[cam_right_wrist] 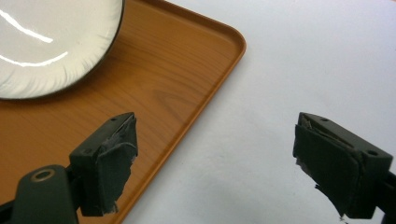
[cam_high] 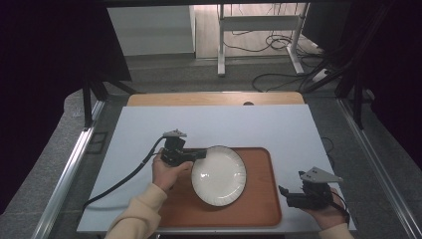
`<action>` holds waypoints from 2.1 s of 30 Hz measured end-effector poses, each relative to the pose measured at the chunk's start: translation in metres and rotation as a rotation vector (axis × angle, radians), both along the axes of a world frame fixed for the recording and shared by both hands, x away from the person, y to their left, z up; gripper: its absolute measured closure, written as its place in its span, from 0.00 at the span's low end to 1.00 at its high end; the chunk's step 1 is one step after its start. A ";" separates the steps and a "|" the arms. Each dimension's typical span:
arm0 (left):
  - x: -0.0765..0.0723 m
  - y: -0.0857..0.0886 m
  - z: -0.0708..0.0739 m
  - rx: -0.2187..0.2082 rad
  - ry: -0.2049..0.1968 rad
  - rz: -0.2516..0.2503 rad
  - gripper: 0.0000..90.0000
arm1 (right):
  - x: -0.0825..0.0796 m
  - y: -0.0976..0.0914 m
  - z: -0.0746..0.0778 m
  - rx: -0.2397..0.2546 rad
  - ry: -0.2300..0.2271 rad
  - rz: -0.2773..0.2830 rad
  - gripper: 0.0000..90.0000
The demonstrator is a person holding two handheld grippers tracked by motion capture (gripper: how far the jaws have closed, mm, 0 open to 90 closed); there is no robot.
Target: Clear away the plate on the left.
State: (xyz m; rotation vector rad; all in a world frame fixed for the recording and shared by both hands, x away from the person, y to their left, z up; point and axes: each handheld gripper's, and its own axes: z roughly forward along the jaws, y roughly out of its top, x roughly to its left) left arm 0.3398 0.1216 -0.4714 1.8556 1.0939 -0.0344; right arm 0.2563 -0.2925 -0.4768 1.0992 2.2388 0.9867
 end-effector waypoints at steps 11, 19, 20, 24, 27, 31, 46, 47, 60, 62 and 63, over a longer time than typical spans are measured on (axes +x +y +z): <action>0.008 -0.004 -0.012 0.036 0.029 -0.014 0.91 | 0.000 0.000 -0.001 -0.004 0.003 0.001 0.15; 0.016 -0.004 -0.020 0.073 0.057 -0.007 0.93 | 0.000 0.001 -0.002 -0.006 0.007 0.002 0.15; 0.017 -0.003 -0.021 0.079 0.057 -0.010 0.93 | 0.000 0.000 -0.002 -0.006 0.007 0.002 0.15; 0.019 -0.004 -0.024 0.105 0.054 -0.007 0.94 | 0.000 0.001 -0.003 -0.009 0.009 0.006 0.15; 0.020 -0.004 -0.027 0.126 0.053 -0.007 0.94 | 0.000 0.001 -0.003 -0.012 0.011 0.008 0.15; 0.021 -0.004 -0.033 0.150 0.064 -0.003 0.93 | 0.000 0.001 -0.003 -0.012 0.011 0.009 0.15; 0.024 0.000 -0.044 0.160 0.072 -0.010 0.84 | 0.000 0.002 -0.004 -0.016 0.018 0.013 0.15; 0.024 -0.001 -0.043 0.146 0.068 -0.010 0.81 | 0.000 0.002 -0.004 -0.016 0.017 0.013 0.15; 0.010 0.011 -0.012 0.141 -0.054 0.012 0.40 | 0.001 -0.002 -0.008 -0.008 0.032 0.011 0.15; 0.001 0.015 -0.004 0.172 -0.094 0.012 0.38 | 0.002 -0.003 -0.008 -0.001 0.031 0.014 0.15; -0.003 0.017 -0.001 0.192 -0.109 0.010 0.37 | 0.002 -0.003 -0.007 -0.001 0.028 0.015 0.15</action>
